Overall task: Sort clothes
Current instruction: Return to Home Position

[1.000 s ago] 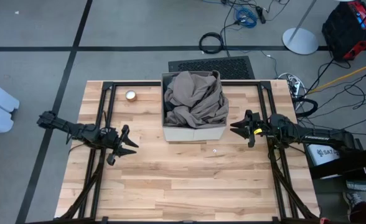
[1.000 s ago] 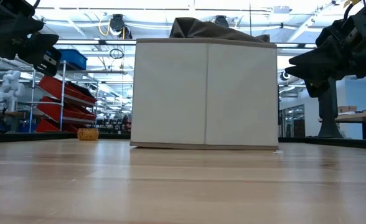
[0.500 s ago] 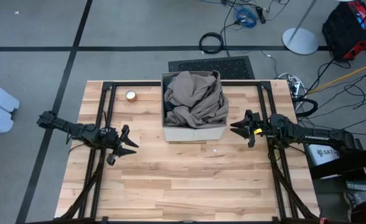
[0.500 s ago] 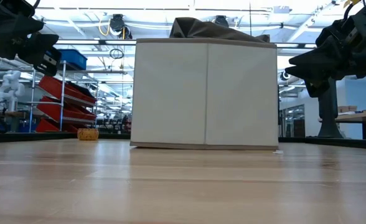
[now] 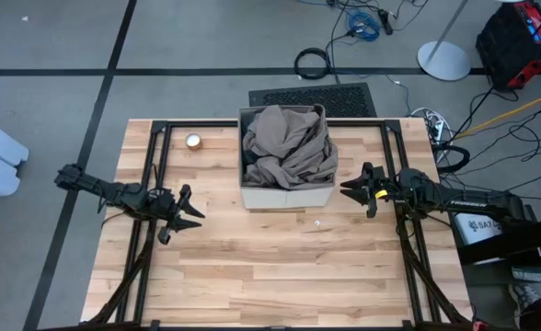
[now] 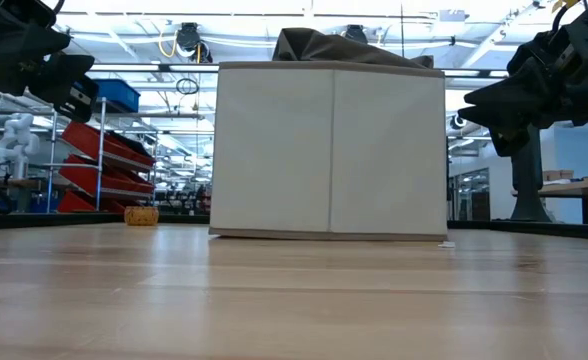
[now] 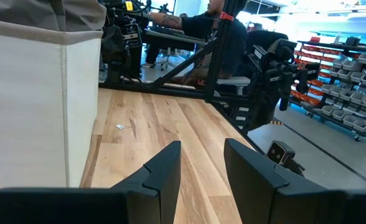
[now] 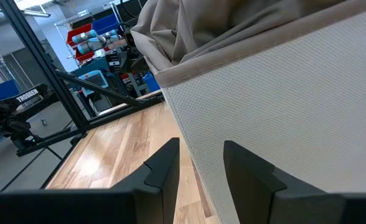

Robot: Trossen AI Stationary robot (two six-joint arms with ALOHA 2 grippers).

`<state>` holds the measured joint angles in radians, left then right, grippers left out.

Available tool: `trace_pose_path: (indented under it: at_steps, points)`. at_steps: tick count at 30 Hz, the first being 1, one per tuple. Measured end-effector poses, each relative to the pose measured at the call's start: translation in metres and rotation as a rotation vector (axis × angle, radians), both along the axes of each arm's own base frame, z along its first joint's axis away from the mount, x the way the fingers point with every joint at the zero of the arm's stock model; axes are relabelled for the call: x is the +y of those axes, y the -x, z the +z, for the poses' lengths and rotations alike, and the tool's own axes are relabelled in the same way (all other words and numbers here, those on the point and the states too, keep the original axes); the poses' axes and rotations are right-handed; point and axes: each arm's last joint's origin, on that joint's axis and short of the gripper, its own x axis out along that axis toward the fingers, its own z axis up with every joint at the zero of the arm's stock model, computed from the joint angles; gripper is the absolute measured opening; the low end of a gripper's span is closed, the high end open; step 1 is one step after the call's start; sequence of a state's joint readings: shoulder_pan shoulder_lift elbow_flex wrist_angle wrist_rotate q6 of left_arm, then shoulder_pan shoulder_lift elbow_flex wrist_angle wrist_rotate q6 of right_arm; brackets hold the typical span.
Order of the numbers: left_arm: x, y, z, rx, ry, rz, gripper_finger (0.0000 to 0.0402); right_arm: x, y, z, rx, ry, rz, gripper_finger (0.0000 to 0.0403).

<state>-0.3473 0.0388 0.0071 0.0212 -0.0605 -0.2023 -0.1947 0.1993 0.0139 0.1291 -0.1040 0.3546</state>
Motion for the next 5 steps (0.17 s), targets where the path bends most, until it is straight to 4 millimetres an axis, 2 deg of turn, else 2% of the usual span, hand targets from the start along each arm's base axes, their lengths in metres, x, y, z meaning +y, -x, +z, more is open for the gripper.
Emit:
trace_pose_path:
  at_steps: [5]
  points:
    - [0.0000, 0.0000, 0.0000, 0.000, 0.000, 0.000, 0.0132, 0.0000, 0.0000, 0.0000, 0.000, 0.000, 0.000, 0.0112]
